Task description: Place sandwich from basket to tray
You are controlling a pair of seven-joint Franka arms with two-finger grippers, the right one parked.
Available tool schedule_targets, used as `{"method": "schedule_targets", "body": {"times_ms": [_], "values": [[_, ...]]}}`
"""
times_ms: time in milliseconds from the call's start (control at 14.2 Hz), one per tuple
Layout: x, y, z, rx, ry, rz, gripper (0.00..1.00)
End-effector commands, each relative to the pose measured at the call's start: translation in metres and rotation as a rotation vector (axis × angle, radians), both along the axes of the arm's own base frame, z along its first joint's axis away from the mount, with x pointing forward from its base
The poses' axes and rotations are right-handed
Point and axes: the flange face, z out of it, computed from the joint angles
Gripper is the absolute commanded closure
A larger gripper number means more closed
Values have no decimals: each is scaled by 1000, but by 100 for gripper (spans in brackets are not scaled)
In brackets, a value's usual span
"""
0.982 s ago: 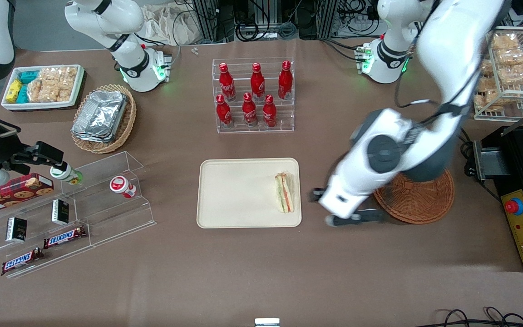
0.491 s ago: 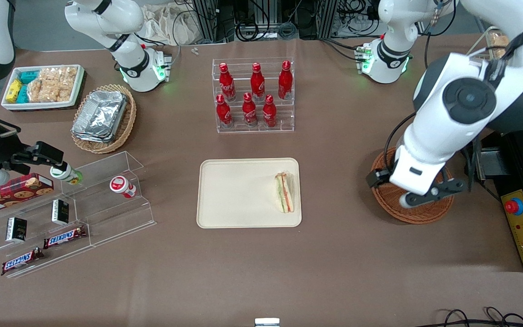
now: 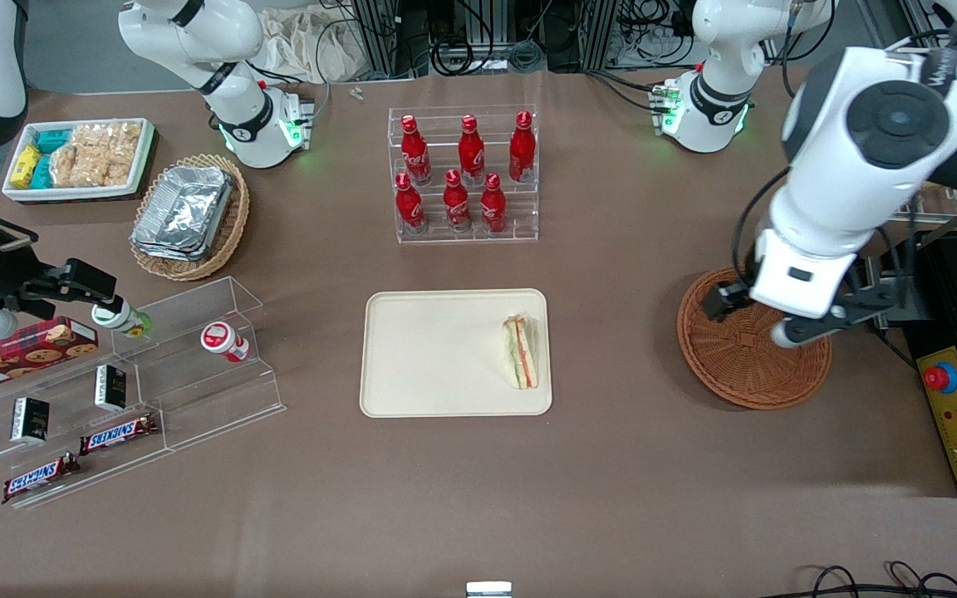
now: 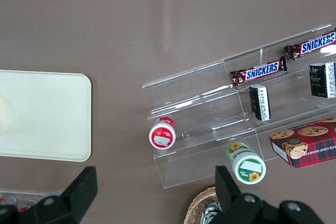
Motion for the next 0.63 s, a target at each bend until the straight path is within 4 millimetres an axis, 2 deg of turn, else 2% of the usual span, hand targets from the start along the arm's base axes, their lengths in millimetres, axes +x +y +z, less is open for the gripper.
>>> {"method": "schedule_targets", "body": {"times_ms": [0,70,351,421,561], "values": [[-4,45,13,11,4,-105,0],[-2,69,16,-3,15,-126,0],[-2,141,23,-58,48,-216,0],[-1,154,22,-78,48,-213,0],[2,159,26,-89,54,-233,0]]}}
